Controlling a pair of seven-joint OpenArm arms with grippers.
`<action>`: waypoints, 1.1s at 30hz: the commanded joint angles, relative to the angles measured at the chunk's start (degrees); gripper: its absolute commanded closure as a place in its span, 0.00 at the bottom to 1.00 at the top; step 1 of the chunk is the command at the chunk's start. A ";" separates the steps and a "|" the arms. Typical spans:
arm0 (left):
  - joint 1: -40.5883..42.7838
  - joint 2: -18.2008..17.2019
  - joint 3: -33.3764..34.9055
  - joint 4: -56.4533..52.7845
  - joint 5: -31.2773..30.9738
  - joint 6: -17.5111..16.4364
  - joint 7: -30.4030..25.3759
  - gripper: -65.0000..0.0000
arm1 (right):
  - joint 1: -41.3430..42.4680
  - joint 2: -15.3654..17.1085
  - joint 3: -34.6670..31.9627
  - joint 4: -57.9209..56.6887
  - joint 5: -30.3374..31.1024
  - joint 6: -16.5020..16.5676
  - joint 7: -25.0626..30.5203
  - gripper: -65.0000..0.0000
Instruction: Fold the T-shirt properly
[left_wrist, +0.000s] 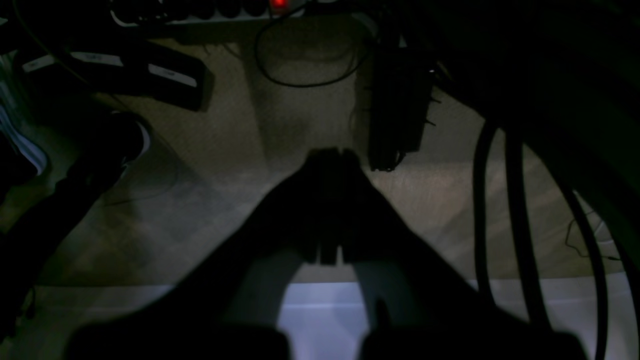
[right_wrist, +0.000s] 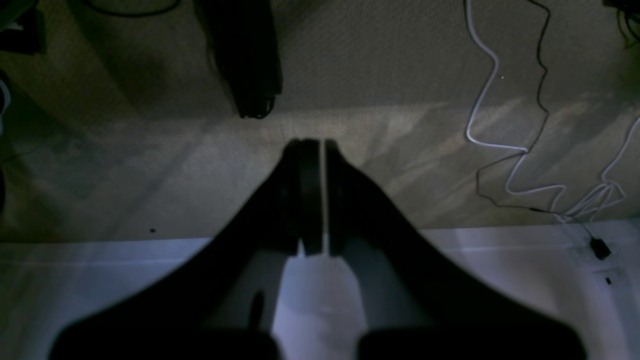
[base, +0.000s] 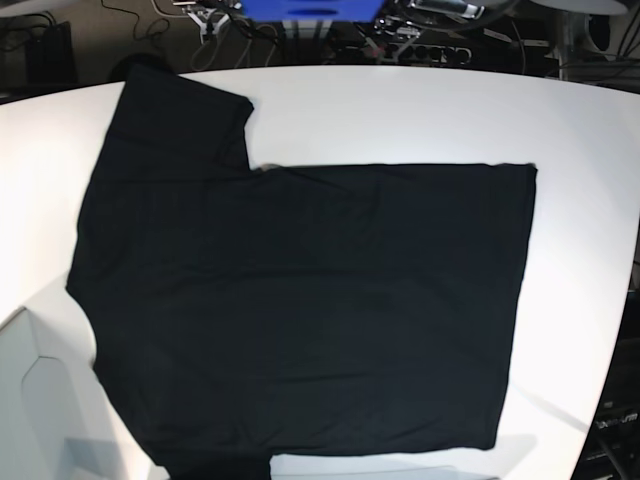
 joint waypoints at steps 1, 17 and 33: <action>0.04 -0.05 -0.05 0.06 0.23 0.38 -0.23 1.00 | -0.39 0.04 -0.05 -0.10 -0.14 0.73 -0.25 1.00; 0.84 -0.05 -0.05 0.06 0.23 0.38 -0.32 1.00 | -1.18 -0.05 -0.05 0.25 -0.14 0.73 -0.25 1.00; 1.27 -0.14 -0.14 0.14 0.23 0.38 -0.41 1.00 | -8.65 -0.31 0.03 15.99 -0.14 0.73 -8.17 1.00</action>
